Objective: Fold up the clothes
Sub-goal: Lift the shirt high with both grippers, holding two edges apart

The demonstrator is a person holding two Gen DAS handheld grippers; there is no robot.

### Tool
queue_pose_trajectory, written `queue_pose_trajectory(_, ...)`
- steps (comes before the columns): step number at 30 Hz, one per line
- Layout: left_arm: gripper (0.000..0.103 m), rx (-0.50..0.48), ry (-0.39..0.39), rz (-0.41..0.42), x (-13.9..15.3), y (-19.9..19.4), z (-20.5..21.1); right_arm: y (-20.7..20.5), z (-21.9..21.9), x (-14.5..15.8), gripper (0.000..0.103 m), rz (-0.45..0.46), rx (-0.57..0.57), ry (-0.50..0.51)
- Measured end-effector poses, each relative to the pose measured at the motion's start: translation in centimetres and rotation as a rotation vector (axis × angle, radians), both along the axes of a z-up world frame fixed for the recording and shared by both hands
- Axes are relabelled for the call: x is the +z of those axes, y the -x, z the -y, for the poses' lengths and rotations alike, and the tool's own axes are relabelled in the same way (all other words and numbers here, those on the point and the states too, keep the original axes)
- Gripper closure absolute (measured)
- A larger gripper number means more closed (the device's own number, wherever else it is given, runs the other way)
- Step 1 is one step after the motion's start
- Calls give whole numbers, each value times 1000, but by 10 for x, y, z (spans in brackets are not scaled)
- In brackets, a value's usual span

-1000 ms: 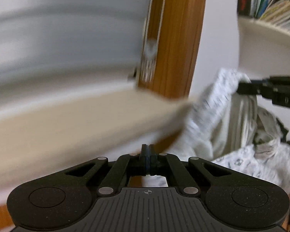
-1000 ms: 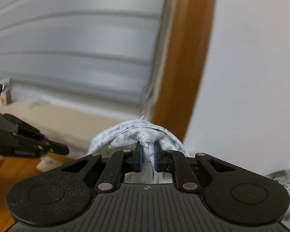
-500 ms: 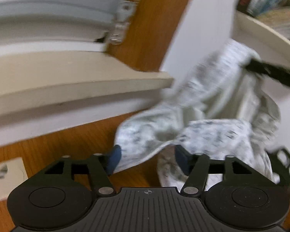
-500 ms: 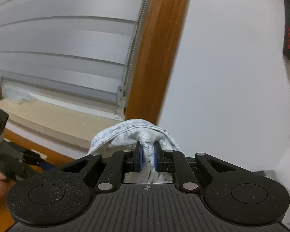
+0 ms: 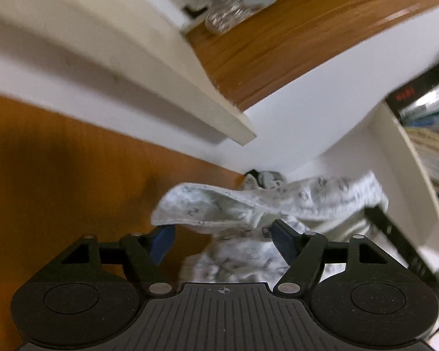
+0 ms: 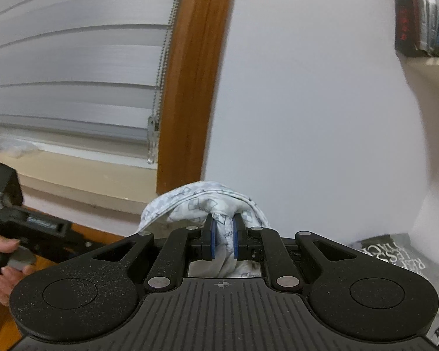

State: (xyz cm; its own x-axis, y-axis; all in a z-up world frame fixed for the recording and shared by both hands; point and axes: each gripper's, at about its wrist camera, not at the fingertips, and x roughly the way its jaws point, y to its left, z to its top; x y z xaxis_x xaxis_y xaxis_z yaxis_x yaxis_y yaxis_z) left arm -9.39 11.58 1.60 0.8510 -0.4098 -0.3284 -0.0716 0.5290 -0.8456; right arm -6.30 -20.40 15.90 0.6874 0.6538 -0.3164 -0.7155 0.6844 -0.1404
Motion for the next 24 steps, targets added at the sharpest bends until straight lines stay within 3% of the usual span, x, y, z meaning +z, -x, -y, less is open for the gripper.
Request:
queue_pose_trajectory(5, 28, 11, 96, -17, -8, -19, 12, -2, 13, -6, 91, -5, 2, -18)
queue_pose_trajectory(7, 35, 12, 109, -24, -9, -27, 16, -3, 18, -8, 91, -6, 4, -23)
queue_pose_trajectory(9, 68, 5, 61, -37, -6, -36, 21, -5, 21, -9, 91, -4, 5, -28)
queue_pose_trajectory(11, 90, -22, -2, -26, 0, -42, 28, -6, 21, -9, 91, 2, -2, -30)
queue_pose_trajectory(13, 93, -25, -88, 3, 13, -44, 33, -9, 19, -5, 91, 9, -16, -27)
queue_pose_trajectory(17, 93, -8, -221, 110, 77, -36, 28, -5, 19, 21, 92, 62, -46, -13)
queue_pose_trajectory(24, 94, 85, -477, 325, 258, 16, 17, 30, 17, 124, 93, 212, -90, -33)
